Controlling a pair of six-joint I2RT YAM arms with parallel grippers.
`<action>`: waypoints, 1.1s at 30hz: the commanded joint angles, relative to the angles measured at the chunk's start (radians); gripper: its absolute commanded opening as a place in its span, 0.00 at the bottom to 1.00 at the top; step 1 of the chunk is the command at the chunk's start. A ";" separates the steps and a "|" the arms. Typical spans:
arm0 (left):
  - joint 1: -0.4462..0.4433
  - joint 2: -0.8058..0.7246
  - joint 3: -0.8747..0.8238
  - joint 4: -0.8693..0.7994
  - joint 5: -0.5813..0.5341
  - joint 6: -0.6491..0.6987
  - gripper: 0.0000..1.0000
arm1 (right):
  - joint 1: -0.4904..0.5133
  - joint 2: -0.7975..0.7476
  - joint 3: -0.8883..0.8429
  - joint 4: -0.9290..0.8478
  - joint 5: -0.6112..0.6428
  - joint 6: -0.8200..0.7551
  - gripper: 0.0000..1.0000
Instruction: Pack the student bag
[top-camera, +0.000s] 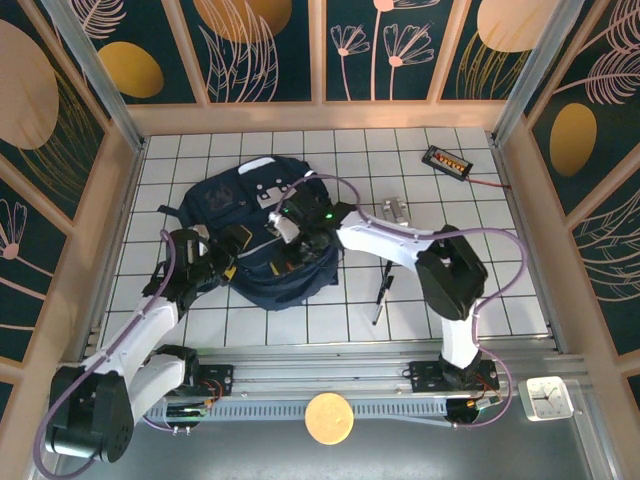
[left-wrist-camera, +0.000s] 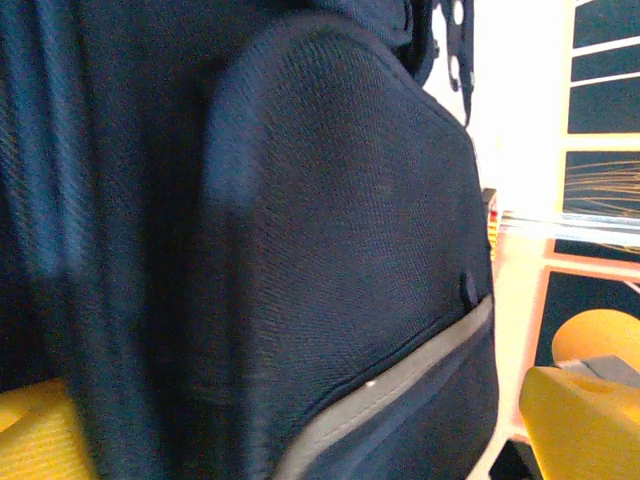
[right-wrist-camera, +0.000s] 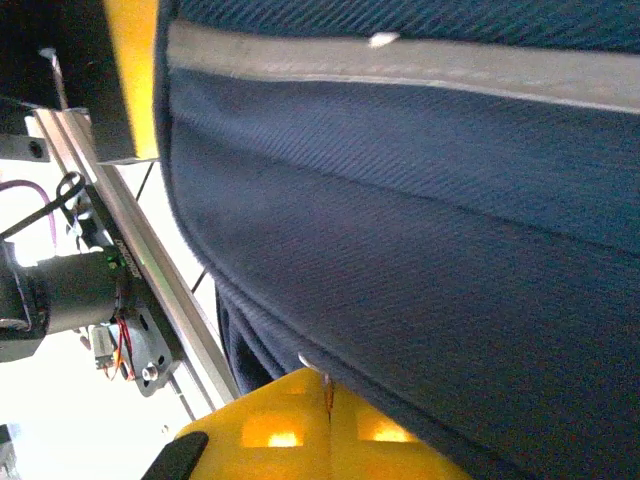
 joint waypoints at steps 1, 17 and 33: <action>0.058 -0.028 0.060 -0.174 -0.001 0.130 0.99 | -0.074 -0.114 -0.064 0.024 -0.015 0.015 0.00; 0.164 0.374 0.208 0.046 0.129 0.221 0.59 | -0.120 -0.168 -0.151 0.015 -0.005 0.008 0.00; 0.089 0.301 0.064 0.273 0.142 0.034 0.04 | 0.043 -0.030 0.047 -0.090 -0.042 0.192 0.00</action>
